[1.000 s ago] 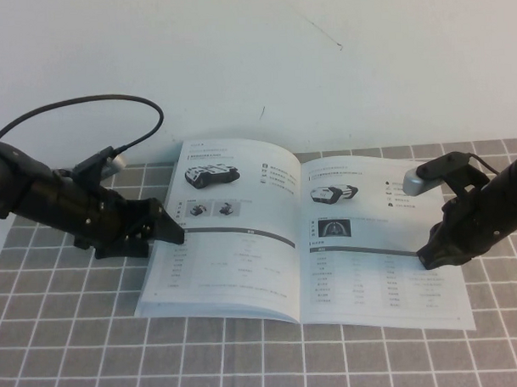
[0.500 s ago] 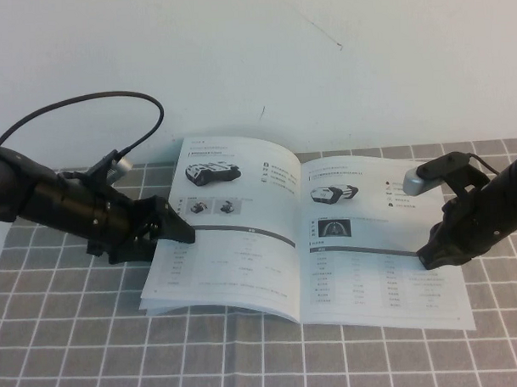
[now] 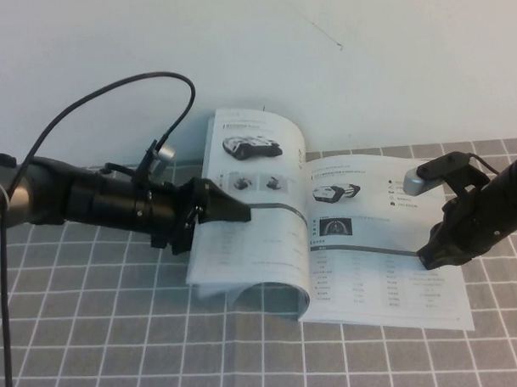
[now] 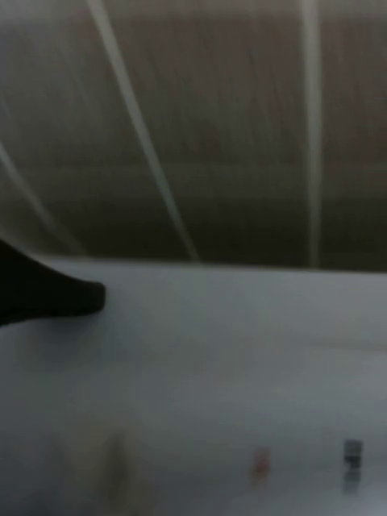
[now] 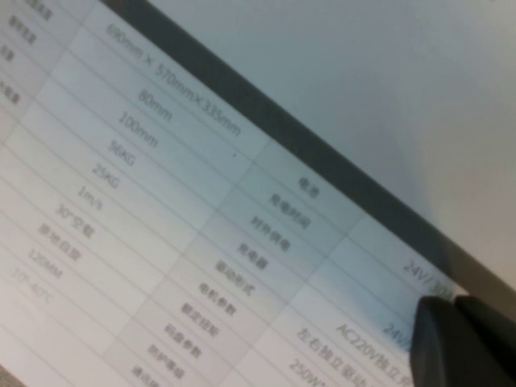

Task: Close book
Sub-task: 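Close the open booklet and leave it lying on the table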

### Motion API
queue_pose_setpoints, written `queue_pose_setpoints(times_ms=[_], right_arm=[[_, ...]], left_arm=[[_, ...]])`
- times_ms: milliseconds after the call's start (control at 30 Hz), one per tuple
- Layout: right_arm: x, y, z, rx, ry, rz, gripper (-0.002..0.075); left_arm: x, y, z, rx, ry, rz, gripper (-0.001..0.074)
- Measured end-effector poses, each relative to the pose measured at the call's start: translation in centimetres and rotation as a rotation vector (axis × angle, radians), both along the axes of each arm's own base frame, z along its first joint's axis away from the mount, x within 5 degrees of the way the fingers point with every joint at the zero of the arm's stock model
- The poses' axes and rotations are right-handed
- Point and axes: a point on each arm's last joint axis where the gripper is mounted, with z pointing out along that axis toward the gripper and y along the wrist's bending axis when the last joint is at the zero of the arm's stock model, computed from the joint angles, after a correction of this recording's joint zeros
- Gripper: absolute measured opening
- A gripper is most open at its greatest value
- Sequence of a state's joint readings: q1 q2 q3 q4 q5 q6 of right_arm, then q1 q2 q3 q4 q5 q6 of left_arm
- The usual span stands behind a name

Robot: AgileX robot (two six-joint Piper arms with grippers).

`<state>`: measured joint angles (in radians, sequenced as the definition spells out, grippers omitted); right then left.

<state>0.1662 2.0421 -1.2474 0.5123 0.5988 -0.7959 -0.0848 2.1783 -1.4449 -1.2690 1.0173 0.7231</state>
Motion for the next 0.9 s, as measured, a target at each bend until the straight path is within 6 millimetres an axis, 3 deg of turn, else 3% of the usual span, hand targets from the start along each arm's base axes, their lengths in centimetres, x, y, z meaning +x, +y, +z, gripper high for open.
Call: queue_pose_setpoints(times_ms=[267,567,733,900], right_arm=[[0.0,0.0,0.0,0.003,0.0,-0.003,-0.0003],[0.0,0.0,0.0,0.005,0.004,-0.003,-0.0003],[0.0,0.0,0.0,0.007,0.005,-0.004,-0.0003],[0.0,0.1,0.0,0.007,0.008,-0.003,-0.0003]], left_arm=[[0.7,-1.1,2.9,-0.332,-0.067,0.055,0.0582],[0.8,-1.4,3.3,-0.373,-0.086,0.072,0.0579],[0.3,-3.8,3.7,-0.384,-0.072,0.023,0.0575],[0.1,-6.9,5.5,-0.407,-0.097,-0.049,0.0575]])
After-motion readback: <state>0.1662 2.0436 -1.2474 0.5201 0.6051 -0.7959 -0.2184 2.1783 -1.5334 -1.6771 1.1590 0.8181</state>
